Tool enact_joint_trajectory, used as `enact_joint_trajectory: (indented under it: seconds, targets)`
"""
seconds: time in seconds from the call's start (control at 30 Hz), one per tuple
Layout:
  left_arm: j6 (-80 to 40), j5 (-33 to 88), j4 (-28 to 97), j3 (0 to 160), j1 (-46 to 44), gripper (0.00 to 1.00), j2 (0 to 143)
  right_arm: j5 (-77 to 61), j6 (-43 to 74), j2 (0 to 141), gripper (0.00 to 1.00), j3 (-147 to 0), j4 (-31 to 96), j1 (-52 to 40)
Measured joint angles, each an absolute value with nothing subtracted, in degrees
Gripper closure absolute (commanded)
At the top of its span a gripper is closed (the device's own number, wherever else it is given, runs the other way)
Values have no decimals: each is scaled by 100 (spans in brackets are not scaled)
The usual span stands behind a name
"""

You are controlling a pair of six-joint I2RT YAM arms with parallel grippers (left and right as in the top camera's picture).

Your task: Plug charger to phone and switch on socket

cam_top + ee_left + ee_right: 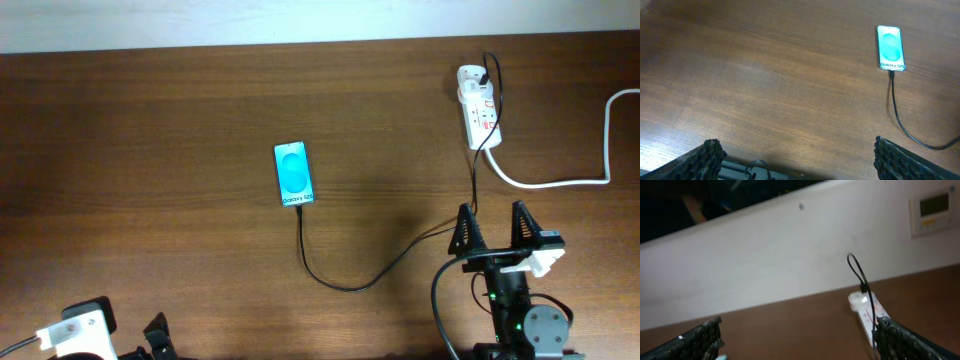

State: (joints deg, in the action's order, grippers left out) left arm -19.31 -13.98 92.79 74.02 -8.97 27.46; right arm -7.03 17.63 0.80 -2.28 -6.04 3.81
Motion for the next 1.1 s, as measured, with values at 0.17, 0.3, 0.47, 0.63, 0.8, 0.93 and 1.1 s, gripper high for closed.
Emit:
enact_joint_trajectory:
  seconds: [0.17, 0.3, 0.47, 0.63, 0.8, 0.93, 1.1]
  targets:
    - [-1931, -1398, 9279, 7402, -897, 1, 2746, -384, 1483, 80, 2, -60, -255, 228]
    - [-1931, -1398, 9279, 7404, -897, 1, 2746, -276, 860, 80, 2, -60, 410, 228]
    - [-1931, -1398, 9279, 7402, -897, 1, 2746, -237, 454, 80, 2, -60, 414, 228]
    - [-1931, -1398, 9279, 7402, -897, 1, 2746, -239, 399, 80, 2, -60, 412, 228]
    - [-1931, -1398, 9279, 7402, -897, 1, 2746, -239, 384, 80, 2, -60, 410, 333]
    - [-1931, -1398, 9279, 7402, -897, 0, 2746, -239, 384, 80, 2, -60, 410, 526]
    - [-1931, -1398, 9279, 7402, -897, 1, 2746, -239, 384, 80, 2, -60, 410, 534]
